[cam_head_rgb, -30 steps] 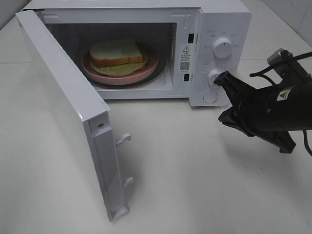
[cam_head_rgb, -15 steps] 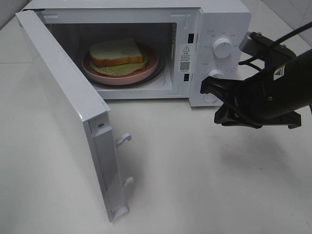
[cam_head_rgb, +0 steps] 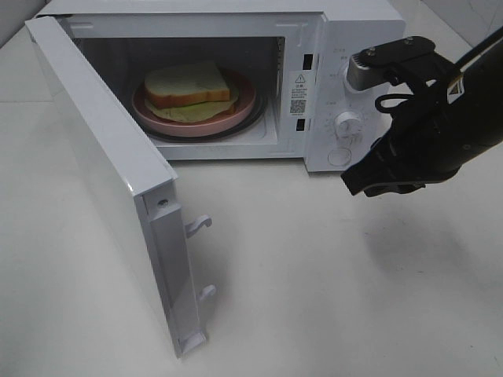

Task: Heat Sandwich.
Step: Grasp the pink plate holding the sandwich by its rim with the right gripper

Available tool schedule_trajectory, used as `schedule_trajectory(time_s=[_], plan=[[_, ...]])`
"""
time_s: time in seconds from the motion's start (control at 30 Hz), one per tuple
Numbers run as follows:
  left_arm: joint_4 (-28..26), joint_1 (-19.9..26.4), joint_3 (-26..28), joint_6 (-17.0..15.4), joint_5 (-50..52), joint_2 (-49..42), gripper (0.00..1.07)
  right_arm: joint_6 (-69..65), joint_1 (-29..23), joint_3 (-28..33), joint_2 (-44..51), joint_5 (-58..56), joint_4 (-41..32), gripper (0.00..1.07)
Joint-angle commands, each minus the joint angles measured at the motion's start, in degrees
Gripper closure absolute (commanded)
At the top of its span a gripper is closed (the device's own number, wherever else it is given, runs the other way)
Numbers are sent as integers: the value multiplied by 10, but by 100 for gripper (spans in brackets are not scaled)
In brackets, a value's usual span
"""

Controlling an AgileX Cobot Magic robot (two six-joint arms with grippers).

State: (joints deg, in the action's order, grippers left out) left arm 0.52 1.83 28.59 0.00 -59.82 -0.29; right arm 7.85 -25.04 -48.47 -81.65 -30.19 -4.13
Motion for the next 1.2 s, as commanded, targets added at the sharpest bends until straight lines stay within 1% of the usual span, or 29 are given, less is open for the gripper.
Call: schedule_trajectory(time_s=[0.03,0.07,0.17,0.2,0.23,0.47,0.5,0.6,0.67,0.7,0.77,0.8,0.83,0.93,0.97,1.0,1.07,1.1,1.13,1.2], plan=[[1,1,-2,0,5,-14,7,81,5,-5,7,-7,23,89],[1,1,-2,0,5,-14,7,136,5,-5,7,-7,37,88],[1,1,-2,0,5,-14,7,213,5,-5,7,-5,46,88],[1,1,-2,0,5,-14,7,213,5,-5,7,-5,46,88],[1,1,-2,0,5,-14,7,260,5,-5,7,-2,50,87],[1,1,-2,0,5,-14,7,388,5,-5,7,17,59,85],[1,1,-2,0,5,-14,7,388,5,-5,7,17,59,85],[1,1,-2,0,5,-14,7,457,5,-5,7,17,79,80],[1,1,-2,0,5,-14,7,496,5,-5,7,17,101,73],[1,1,-2,0,5,-14,7,496,5,-5,7,17,101,73],[1,1,-2,0,5,-14,7,513,5,-5,7,17,113,68],[1,1,-2,0,5,-14,7,519,5,-5,7,17,120,62],[1,1,-2,0,5,-14,7,519,5,-5,7,17,120,62],[1,1,-2,0,5,-14,7,518,5,-5,7,9,124,48],[1,1,-2,0,5,-14,7,518,4,-5,7,7,127,38],[1,1,-2,0,5,-14,7,518,4,-5,7,7,127,38],[1,1,-2,0,5,-14,7,518,4,-5,7,7,130,27],[1,1,-2,0,5,-14,7,518,3,-5,7,7,130,17],[1,1,-2,0,5,-14,7,518,3,-5,7,7,130,17],[1,1,-2,0,5,-14,7,518,2,-5,7,7,130,11]])
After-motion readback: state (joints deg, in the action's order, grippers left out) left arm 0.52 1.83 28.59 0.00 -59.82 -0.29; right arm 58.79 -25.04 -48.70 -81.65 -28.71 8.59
